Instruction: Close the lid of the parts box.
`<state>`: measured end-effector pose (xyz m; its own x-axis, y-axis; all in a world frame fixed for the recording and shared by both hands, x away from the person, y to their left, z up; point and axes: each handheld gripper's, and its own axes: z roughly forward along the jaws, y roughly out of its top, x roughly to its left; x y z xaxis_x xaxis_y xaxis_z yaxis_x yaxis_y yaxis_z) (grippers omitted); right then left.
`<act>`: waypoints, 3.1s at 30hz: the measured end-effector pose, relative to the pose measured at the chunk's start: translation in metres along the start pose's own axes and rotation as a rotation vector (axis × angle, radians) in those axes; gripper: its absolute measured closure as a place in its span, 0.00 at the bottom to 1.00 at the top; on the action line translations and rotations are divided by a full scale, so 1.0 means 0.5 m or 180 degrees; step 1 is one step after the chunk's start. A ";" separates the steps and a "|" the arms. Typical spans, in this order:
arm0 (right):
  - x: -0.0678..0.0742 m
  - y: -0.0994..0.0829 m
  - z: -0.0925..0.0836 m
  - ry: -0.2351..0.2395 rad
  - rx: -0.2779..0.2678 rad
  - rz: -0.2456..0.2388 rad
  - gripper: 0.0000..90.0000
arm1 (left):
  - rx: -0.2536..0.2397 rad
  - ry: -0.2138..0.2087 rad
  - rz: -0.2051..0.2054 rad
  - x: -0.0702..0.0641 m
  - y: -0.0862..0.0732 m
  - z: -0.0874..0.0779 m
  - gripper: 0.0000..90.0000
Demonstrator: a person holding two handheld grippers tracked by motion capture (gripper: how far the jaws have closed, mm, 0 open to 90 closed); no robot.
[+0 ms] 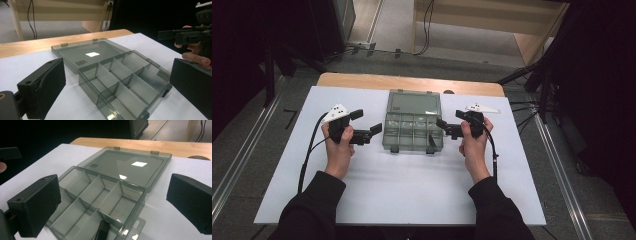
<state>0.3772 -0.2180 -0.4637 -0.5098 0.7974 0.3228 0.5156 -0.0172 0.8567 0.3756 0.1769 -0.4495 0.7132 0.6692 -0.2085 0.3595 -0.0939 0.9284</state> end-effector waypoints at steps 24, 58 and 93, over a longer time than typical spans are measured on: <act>-0.047 0.027 0.079 0.0008 0.0214 0.0130 0.00 | 0.0141 0.0015 -0.0197 0.061 0.015 0.102 0.00; -0.117 0.023 0.187 0.0144 0.0579 0.0660 0.14 | 0.0496 0.0282 -0.0889 0.108 -0.007 0.231 0.32; -0.136 0.013 0.211 -0.0045 0.0720 0.0838 0.37 | 0.0785 0.0492 -0.1101 0.113 -0.011 0.268 0.42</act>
<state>0.4878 -0.2087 -0.5226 -0.3300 0.7918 0.5139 0.7685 -0.0908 0.6334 0.4947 0.1163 -0.5077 0.4343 0.7927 -0.4279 0.7070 -0.0055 0.7072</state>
